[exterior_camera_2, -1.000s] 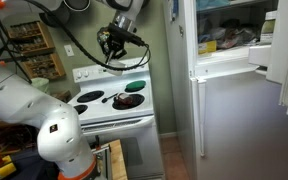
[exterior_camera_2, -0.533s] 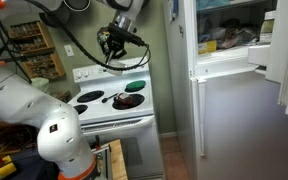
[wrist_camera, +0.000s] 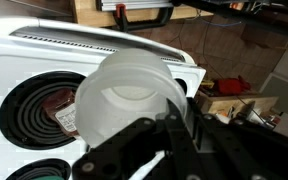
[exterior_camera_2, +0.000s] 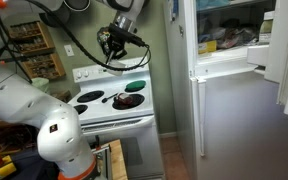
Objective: Take the container out of the top refrigerator door and put it on the stovetop
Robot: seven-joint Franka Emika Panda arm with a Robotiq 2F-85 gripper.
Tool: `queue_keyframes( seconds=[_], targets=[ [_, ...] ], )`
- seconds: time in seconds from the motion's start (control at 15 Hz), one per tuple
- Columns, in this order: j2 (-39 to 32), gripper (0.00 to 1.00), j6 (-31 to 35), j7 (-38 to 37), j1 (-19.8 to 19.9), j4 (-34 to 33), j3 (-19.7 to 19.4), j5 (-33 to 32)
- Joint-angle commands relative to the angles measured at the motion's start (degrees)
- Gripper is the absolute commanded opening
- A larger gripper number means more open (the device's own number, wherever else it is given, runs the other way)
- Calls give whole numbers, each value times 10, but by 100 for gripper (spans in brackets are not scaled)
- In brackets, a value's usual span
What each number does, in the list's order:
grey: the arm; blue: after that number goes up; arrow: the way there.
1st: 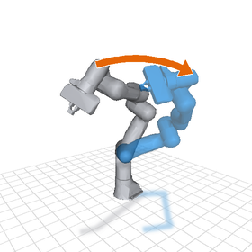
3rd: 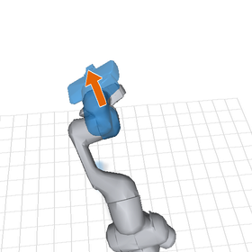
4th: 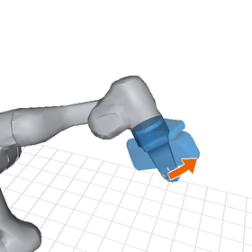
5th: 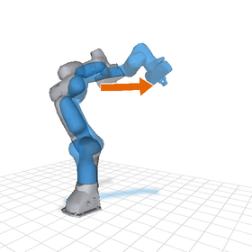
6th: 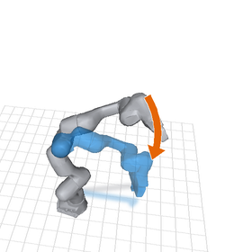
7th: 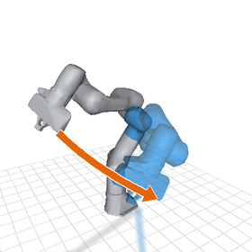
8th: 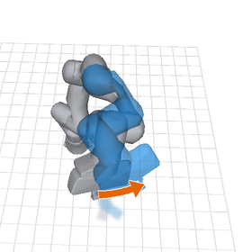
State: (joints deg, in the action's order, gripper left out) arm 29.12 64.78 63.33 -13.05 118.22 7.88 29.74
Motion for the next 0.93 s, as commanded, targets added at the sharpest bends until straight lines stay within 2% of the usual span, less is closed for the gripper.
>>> queue_keyframes(
  seconds=[0.0,0.73,0.8,0.87],
  targets=[
    [-2,12,0,-3,-6,-1,-4,-1],
    [-2,12,0,-3,-6,-1,-4,-1],
    [-4,5,12,3,-8,0,0,-4],
    [-6,5,31,11,-10,2,6,-4]
  ],
)
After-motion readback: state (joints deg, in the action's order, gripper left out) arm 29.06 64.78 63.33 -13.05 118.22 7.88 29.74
